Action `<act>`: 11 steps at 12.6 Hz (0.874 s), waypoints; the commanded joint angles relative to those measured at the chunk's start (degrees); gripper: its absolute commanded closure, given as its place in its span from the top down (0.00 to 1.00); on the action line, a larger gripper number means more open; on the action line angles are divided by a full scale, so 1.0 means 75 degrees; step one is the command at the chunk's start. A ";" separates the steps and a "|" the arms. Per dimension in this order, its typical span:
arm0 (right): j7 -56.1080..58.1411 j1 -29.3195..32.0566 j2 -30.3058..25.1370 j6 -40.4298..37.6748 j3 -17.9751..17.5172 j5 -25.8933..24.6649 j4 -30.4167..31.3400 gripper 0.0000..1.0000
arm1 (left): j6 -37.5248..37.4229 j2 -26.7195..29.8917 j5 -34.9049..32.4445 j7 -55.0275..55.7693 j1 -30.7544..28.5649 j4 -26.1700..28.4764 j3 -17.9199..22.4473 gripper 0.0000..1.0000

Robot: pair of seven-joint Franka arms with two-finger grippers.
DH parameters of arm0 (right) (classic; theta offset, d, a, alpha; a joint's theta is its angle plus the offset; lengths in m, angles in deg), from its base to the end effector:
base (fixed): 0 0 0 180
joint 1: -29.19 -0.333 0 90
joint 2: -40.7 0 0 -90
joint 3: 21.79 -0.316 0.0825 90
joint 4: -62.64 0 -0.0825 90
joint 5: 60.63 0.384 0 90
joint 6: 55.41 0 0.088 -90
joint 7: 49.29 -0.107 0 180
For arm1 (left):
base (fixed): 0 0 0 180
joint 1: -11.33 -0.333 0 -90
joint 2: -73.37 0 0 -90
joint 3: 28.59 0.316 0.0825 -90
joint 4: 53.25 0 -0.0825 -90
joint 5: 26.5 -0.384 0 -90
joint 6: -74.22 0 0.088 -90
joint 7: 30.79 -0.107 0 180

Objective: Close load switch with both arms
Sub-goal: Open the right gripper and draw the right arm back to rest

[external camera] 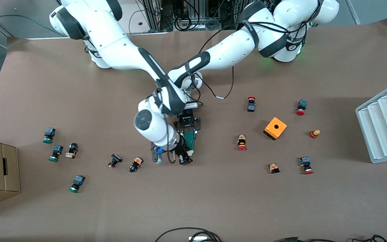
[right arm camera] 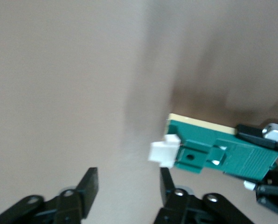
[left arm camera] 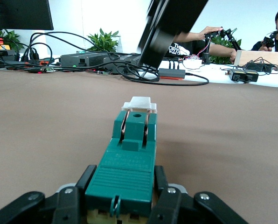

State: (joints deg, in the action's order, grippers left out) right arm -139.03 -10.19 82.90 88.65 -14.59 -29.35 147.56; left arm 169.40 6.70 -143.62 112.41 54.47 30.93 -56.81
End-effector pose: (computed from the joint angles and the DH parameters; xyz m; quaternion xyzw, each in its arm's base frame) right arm 0.6221 0.4086 0.2715 -0.7613 0.6126 0.0597 0.2039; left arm 0.3566 -0.5835 0.0459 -0.7828 -0.0779 -0.6166 0.0290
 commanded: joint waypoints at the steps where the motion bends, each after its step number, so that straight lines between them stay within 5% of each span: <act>1: 0.1236 0.0619 -0.1239 -0.1600 -0.0139 0.0060 0.0161 1.00 | -0.0046 -0.0239 -0.0063 -0.0062 0.0072 -0.0231 -0.0023 0.88; 2: 0.1741 0.0900 -0.1661 -0.2291 -0.0127 0.0048 0.0231 1.00 | -0.0034 -0.0227 -0.0075 -0.0086 0.0061 -0.0231 -0.0023 1.00; 7: 0.5838 0.2669 -0.3712 -0.5293 -0.0139 -0.0887 0.0863 1.00 | -0.0011 -0.0157 -0.0180 -0.0109 0.0026 -0.0231 -0.0023 1.00; 11: 0.9005 0.3467 -0.5142 -0.6117 -0.0139 -0.2363 0.1566 1.00 | 0.0118 0.0054 0.0122 -0.0471 0.0072 -0.0219 -0.0035 1.00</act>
State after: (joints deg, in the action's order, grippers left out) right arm -79.63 14.00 50.49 43.66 -14.67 -43.33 154.09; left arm 169.66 6.66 -143.90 111.19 54.48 30.37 -57.01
